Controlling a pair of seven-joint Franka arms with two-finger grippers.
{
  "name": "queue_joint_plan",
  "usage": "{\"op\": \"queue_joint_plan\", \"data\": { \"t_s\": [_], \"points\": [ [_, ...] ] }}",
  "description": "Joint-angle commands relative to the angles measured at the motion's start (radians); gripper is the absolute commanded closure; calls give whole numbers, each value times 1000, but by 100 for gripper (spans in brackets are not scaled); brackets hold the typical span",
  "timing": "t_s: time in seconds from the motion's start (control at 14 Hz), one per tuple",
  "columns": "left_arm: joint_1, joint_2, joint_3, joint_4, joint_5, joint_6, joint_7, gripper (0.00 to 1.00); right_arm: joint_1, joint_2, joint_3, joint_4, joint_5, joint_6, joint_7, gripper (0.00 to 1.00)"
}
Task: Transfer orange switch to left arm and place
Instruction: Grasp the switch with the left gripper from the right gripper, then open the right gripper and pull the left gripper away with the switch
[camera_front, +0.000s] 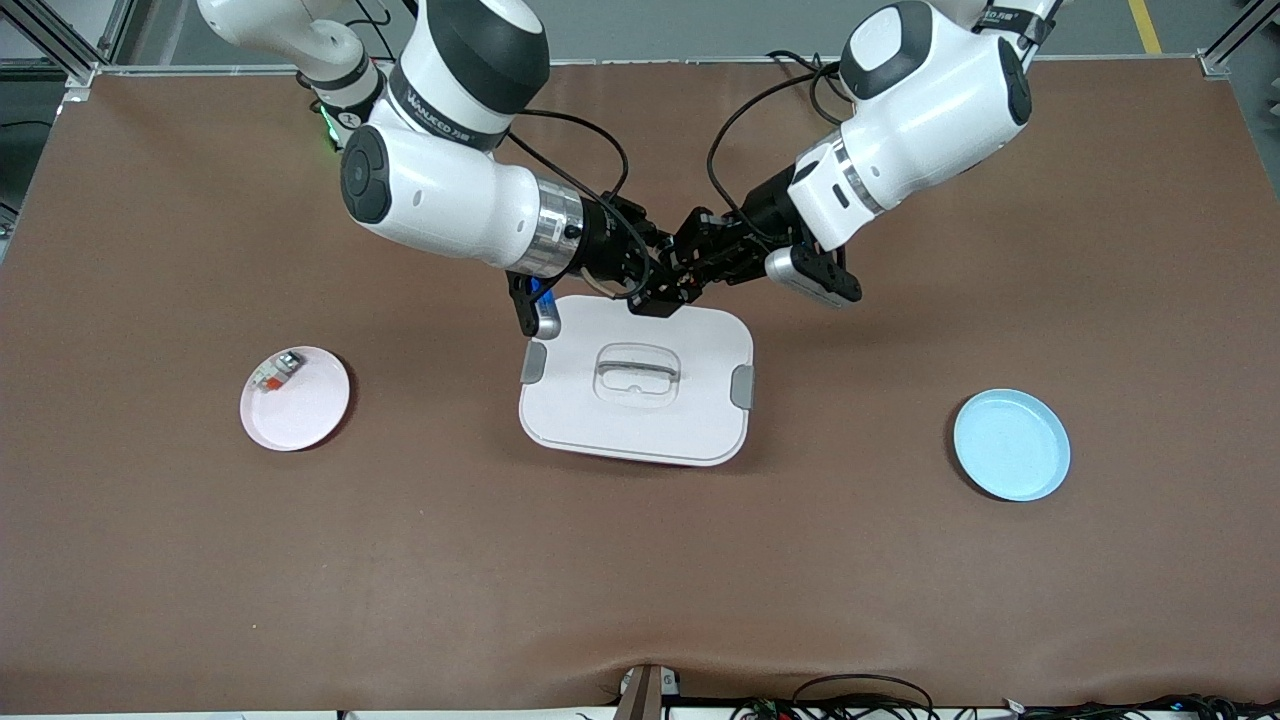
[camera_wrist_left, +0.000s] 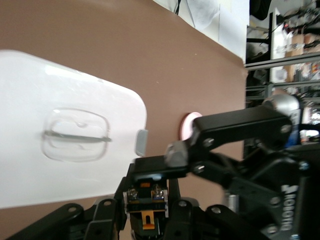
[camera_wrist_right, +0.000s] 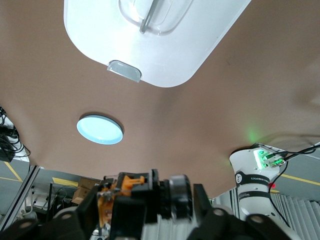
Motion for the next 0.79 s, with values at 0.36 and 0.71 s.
{"op": "queue_joint_plan", "data": {
  "t_s": [0.36,0.71],
  "points": [
    [80,-3,1,5,113,0,32,100,-58,-17,-12,13,10,-67,9,0],
    [144,-1,1,7,231,-11,35,100,-193,-54,-16,4,-27,-326,-244,0]
  ]
}}
